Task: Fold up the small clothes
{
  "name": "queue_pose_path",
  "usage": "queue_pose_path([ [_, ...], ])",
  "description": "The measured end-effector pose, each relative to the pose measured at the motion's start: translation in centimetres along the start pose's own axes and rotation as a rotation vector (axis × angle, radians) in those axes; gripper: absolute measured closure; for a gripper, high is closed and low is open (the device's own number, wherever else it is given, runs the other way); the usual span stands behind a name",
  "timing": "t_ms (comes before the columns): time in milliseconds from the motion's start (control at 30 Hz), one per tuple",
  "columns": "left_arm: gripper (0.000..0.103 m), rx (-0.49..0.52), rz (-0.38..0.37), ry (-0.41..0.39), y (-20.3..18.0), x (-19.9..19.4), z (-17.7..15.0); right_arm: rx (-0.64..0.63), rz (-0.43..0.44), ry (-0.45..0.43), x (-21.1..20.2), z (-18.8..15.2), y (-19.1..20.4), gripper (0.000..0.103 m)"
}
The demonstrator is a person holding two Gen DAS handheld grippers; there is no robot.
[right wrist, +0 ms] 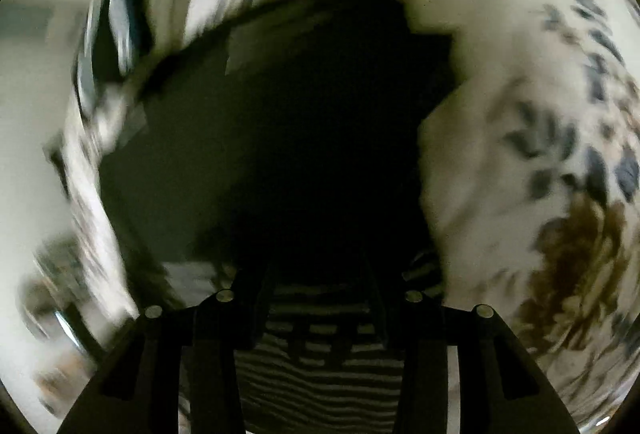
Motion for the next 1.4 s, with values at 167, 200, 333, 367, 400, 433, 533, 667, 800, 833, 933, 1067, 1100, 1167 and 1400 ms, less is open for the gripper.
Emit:
queue_pose_path([
  [167, 0.0, -0.037, 0.027, -0.056, 0.9, 0.0, 2.0, 0.084, 0.042, -0.036, -0.5, 10.4, -2.8, 0.047],
  [200, 0.0, -0.048, 0.024, -0.057, 1.0, 0.3, 2.3, 0.071, 0.049, 0.007, 1.1, 12.5, -2.8, 0.047],
  [333, 0.0, -0.086, 0.033, -0.071, 1.5, 1.2, 3.4, 0.021, 0.067, 0.261, 8.0, 14.6, -1.3, 0.047],
  [367, 0.0, -0.088, 0.036, -0.08, 1.0, 0.9, 3.4, -0.021, 0.042, 0.29, 8.9, 14.4, -0.7, 0.047],
  [400, 0.0, -0.084, 0.041, -0.088, 0.7, 0.8, 3.4, -0.085, 0.002, 0.265, 9.2, 14.4, 0.2, 0.053],
  [433, 0.0, -0.077, 0.045, -0.089, 0.3, 0.9, 3.3, -0.139, -0.043, 0.243, 9.1, 14.3, 0.5, 0.099],
  [533, 0.0, -0.053, 0.045, -0.085, -0.9, 0.8, 2.7, -0.174, -0.155, 0.115, 6.1, 15.6, -0.1, 0.097],
  [667, 0.0, 0.014, 0.041, -0.072, -2.5, 0.7, 1.5, -0.152, -0.238, 0.018, 4.2, 19.3, -2.3, 0.098],
  [800, 0.0, 0.066, 0.019, -0.07, -3.4, 0.3, 0.7, -0.179, -0.265, 0.097, 6.0, 19.0, -2.5, 0.096],
  [833, 0.0, 0.075, 0.01, -0.072, -3.5, 0.2, 0.5, -0.152, -0.248, 0.112, 5.8, 18.9, -2.5, 0.094],
  [933, 0.0, 0.112, -0.025, -0.091, -3.9, -1.0, 0.0, -0.062, -0.169, 0.132, 1.5, 17.9, -2.9, 0.063],
  [1067, 0.0, 0.176, -0.108, -0.093, -5.5, -4.0, -3.0, -0.056, -0.187, 0.119, -7.3, 13.4, -5.1, 0.051],
  [1100, 0.0, 0.196, -0.136, -0.08, -6.3, -4.6, -4.2, -0.05, -0.182, 0.121, -9.4, 11.9, -6.1, 0.05],
  [1167, 0.0, 0.27, -0.177, -0.043, -9.0, -6.1, -7.9, -0.03, -0.177, 0.121, -12.5, 8.3, -7.9, 0.044],
  [1400, 0.0, 0.394, -0.227, 0.072, -19.0, -8.8, -21.4, 0.106, -0.066, 0.18, -11.9, -0.8, -14.3, 0.044],
])
Point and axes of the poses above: each gripper's, at about its wrist camera, not at the fingertips, and x roughly the way its jaws point, y to its left, z to its top, the point moved 10 cm from there along x, roughly the way its jaws point, and after that the axes turned 6 degrees about x, right-handed, at the moved point
